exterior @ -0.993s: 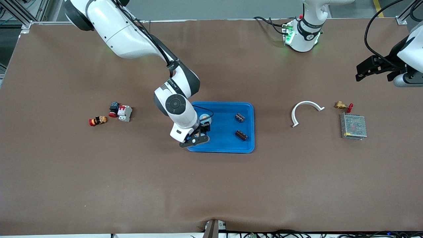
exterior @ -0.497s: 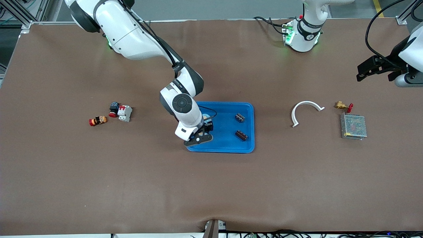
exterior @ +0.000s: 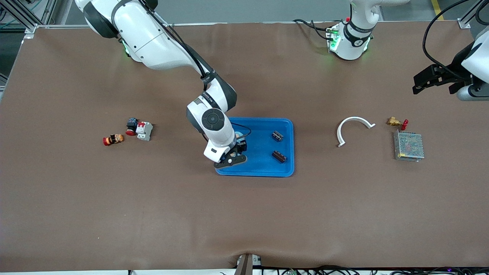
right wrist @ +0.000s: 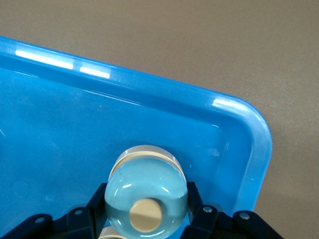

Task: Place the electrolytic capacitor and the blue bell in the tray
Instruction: 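Lower the bell beside the first bell and open the right gripper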

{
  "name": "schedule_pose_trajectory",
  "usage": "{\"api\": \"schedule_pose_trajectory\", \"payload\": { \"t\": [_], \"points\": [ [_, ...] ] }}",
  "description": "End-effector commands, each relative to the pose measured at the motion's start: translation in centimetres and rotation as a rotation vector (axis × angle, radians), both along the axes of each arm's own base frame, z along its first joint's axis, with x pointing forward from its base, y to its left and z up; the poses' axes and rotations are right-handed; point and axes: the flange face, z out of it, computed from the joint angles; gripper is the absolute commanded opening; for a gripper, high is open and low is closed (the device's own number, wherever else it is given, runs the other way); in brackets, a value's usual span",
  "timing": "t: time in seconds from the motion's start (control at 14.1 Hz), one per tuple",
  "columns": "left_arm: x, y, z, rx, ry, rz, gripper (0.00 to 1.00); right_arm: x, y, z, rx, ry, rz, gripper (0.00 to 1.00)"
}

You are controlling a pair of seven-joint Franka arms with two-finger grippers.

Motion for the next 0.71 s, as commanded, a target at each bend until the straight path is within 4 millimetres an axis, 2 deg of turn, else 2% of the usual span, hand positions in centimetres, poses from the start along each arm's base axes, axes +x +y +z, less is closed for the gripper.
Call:
{"api": "schedule_pose_trajectory", "payload": {
  "t": [0.0, 0.5, 0.57, 0.64],
  "points": [
    [0.14, 0.37, 0.37, -0.018, -0.020, -0.013, 1.00, 0.41, 0.66, -0.26, -0.003, -0.023, -0.011, 0.46],
    [0.31, 0.01, 0.43, -0.012, -0.030, -0.010, 1.00, 0.42, 0.68, -0.45, -0.005, -0.030, -0.008, 0.47],
    [0.71, -0.30, 0.45, -0.010, -0.033, -0.011, 1.00, 0.42, 0.68, -0.45, -0.005, -0.030, -0.008, 0.54],
    [1.07, -0.45, 0.61, -0.008, -0.038, -0.015, 1.00, 0.42, 0.68, -0.45, -0.005, -0.030, -0.008, 0.82]
  ]
}}
